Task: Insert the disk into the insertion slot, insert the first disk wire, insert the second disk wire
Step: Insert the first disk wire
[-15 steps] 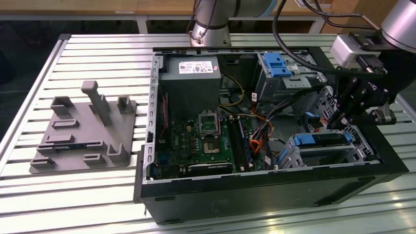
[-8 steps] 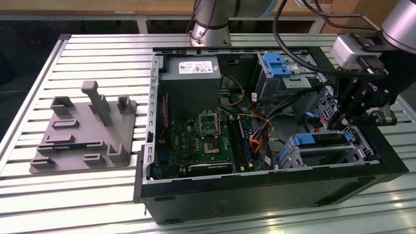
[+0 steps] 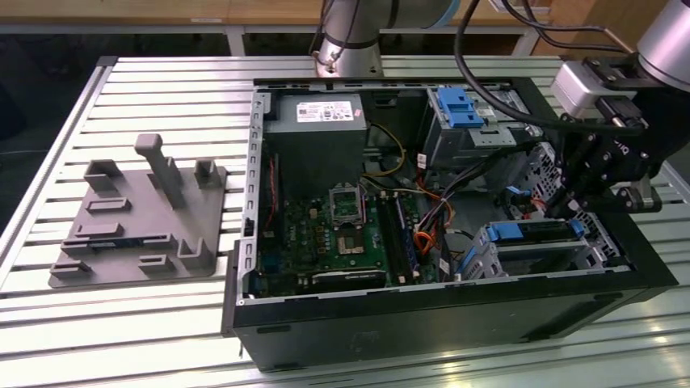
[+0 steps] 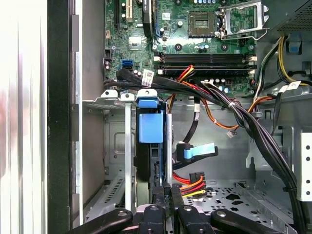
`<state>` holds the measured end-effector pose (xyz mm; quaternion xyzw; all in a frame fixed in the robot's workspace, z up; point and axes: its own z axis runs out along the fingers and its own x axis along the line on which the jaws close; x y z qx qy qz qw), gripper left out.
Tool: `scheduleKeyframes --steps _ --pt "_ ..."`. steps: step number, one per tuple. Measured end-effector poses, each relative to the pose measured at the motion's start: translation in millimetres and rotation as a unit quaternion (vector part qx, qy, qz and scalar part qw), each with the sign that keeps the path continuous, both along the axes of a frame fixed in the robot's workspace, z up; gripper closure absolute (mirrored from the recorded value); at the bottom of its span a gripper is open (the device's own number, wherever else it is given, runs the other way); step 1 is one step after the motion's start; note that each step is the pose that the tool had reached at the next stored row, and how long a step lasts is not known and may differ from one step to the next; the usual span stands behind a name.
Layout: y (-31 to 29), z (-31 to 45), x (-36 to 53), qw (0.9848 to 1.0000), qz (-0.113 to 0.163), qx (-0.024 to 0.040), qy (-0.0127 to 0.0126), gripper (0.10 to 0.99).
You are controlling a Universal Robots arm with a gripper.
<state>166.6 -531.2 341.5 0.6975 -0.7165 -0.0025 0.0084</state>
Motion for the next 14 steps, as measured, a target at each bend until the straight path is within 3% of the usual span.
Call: scheduleKeyframes --steps 14 --pt "-4.1 -1.0 0.0 1.0 0.0 0.0 0.0 0.918"
